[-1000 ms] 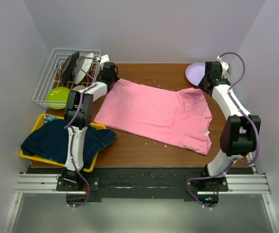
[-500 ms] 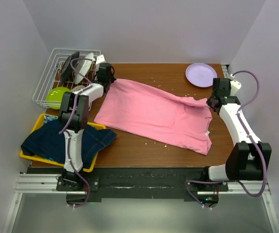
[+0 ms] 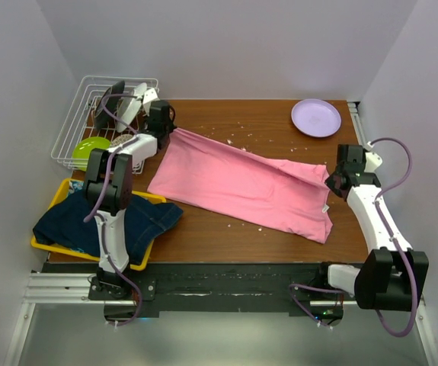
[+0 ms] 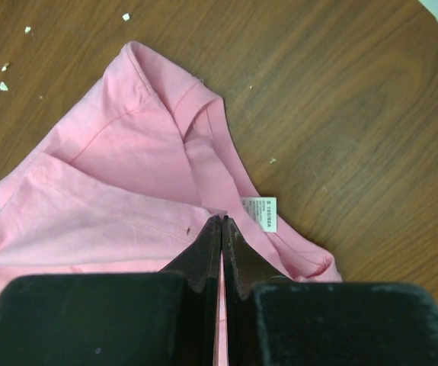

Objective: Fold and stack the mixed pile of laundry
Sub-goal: Fold the T-shirt at the center of the board.

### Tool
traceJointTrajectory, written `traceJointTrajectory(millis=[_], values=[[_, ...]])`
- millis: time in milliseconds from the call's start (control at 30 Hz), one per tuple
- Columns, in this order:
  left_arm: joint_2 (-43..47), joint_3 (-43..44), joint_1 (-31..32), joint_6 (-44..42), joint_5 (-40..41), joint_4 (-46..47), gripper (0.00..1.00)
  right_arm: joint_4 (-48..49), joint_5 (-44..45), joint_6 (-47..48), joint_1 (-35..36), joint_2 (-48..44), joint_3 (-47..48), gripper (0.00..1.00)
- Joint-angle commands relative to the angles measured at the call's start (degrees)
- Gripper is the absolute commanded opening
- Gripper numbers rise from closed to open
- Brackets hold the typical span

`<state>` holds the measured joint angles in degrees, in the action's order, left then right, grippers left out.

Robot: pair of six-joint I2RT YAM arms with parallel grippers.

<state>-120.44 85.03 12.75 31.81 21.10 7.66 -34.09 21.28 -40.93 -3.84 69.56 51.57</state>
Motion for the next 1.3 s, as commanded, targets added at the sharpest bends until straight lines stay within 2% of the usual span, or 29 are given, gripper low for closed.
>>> traceJointTrajectory(millis=[0, 467, 700, 967, 1100, 1167, 1233, 1267], values=[[4.60, -1.98, -1.06, 0.79, 3.51, 1.39, 0.00, -1.51, -1.67, -2.23, -0.65, -3.29, -1.82, 0.00], [6.27, -8.04, -1.06, 1.23, -0.44, 2.09, 0.00, -6.25, 0.08, -2.23, -3.80, -9.97, -0.68, 0.00], [8.81, -10.50, -1.06, 1.41, 0.69, 2.53, 0.00, -7.13, -0.88, -2.05, -4.08, -11.20, -1.65, 0.00], [11.63, -16.04, -1.06, 3.60, 2.01, 2.10, 0.00, -7.40, -5.72, -4.86, -4.51, -13.40, -8.23, 0.00], [13.30, -19.63, -0.98, 5.36, 1.31, 2.97, 0.00, -6.96, -8.27, -5.74, -5.39, -11.65, -10.26, 0.16], [13.74, -20.43, -0.98, 6.06, 0.96, 2.37, 0.08, -6.70, -9.23, -5.74, -5.66, -10.77, -10.61, 0.28], [14.70, -21.14, -0.98, 7.38, 1.22, 1.22, 0.09, -6.52, -9.67, -5.13, -5.66, -10.15, -10.09, 0.30], [15.32, -21.66, -0.98, 7.56, 1.74, 1.04, 0.14, -6.17, -10.37, -4.78, -5.66, -10.41, -9.22, 0.32]])
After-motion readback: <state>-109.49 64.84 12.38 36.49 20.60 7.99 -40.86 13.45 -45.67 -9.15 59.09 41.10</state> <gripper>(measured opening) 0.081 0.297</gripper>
